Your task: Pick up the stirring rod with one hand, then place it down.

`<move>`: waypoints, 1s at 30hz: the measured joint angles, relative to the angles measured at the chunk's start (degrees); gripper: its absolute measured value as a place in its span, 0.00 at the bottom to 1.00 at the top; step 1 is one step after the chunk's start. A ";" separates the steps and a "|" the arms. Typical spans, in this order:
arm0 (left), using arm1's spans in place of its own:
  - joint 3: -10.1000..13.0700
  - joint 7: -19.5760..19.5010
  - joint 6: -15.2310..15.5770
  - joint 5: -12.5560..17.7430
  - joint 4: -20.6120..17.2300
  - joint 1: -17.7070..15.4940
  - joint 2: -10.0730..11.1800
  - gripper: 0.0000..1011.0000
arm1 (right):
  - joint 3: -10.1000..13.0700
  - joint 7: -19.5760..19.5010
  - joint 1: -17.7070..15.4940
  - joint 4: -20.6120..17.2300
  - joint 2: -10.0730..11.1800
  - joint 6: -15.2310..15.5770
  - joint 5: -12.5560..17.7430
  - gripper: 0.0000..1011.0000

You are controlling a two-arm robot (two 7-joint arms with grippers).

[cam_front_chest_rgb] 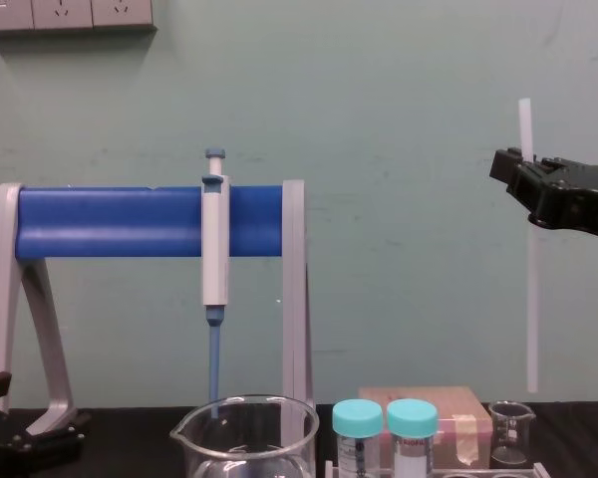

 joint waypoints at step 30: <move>0.00 0.00 0.01 0.00 0.00 0.00 0.00 0.99 | 0.17 -0.09 -0.59 -0.51 0.17 0.38 0.00 0.08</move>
